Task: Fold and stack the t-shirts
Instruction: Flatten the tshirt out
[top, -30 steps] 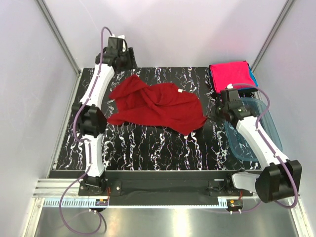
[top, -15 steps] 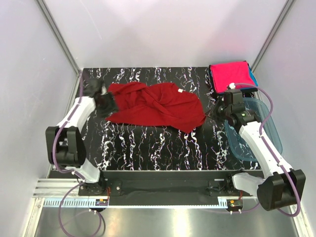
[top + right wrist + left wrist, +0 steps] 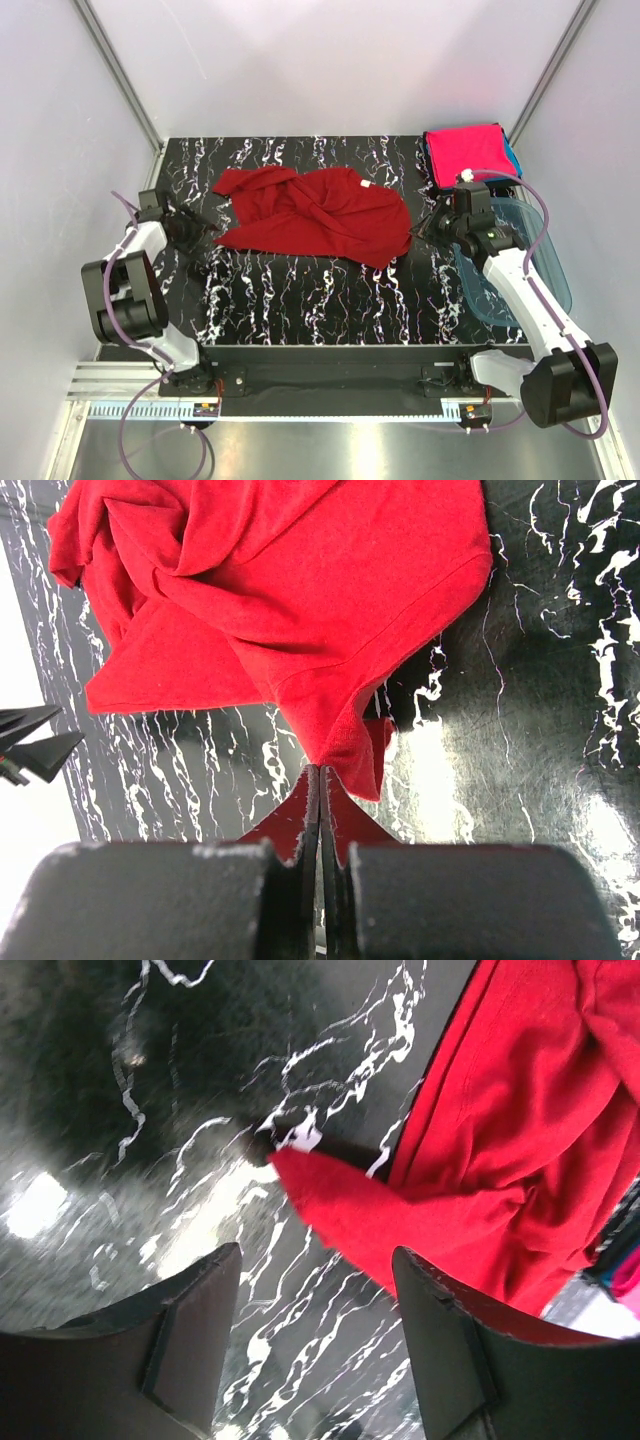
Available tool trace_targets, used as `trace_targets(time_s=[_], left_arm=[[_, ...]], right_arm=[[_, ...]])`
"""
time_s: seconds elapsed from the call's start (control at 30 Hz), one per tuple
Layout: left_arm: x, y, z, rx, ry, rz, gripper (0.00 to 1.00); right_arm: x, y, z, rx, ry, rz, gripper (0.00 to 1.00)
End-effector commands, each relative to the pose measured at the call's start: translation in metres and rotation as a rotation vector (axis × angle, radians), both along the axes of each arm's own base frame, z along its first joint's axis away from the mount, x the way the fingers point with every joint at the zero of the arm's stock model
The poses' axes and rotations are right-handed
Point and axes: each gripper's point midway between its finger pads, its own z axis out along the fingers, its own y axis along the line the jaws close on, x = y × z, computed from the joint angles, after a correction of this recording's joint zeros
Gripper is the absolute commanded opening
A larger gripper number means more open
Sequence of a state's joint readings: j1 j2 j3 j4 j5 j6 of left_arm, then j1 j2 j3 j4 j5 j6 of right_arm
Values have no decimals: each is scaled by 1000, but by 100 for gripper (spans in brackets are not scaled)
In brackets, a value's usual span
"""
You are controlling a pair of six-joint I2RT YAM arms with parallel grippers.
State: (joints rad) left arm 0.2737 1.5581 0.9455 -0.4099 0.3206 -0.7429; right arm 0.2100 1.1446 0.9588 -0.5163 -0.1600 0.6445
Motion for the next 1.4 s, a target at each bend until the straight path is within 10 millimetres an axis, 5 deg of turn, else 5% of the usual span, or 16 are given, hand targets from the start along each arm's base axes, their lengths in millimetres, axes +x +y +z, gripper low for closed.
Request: trace_targets(time_s=[0.0,0.47,0.6,0.7,0.73,0.77,0.87,0.97,1.0,1.07,1.1,1.17,1.2,1.37], left_arm=[[29,2,16,-68,-92,23,66],[34,0,-23,-144,-23,71,52],[35,0,-25,-143,-27,67,40],[36,0,-19,-139,-45,59,16],[39,-1,-13,-143,-62,50,0],[40,-1,-8,-144,-73,46,0],[51,-3,38,-123,-183,25,0],[63,-17,119,-101,-355,-25,0],[67,-25,169,-91,-462,-55,0],[63,-33,215,-87,-550,-79,0],[56,-37,261,-60,-652,-95,0],[40,-37,292,-33,-698,-81,0],[25,-37,323,2,-774,-71,0],[-36,-46,379,15,-920,-30,0]], right_arm=[[4,4,21,32,-77,7,0],[5,4,19,37,-72,-8,0],[3,2,17,35,-66,-17,0],[5,2,16,33,-65,-17,0],[6,2,16,31,-62,-20,0],[8,1,19,31,-68,-29,0],[20,-6,48,29,-131,-85,0],[35,-13,108,14,-250,-124,0],[43,-16,146,14,-325,-146,0],[44,-23,177,-8,-376,-166,0],[44,-26,212,-3,-445,-181,0],[35,-30,250,3,-517,-184,0],[27,-33,264,5,-544,-193,0],[-25,-47,301,24,-634,-210,0]])
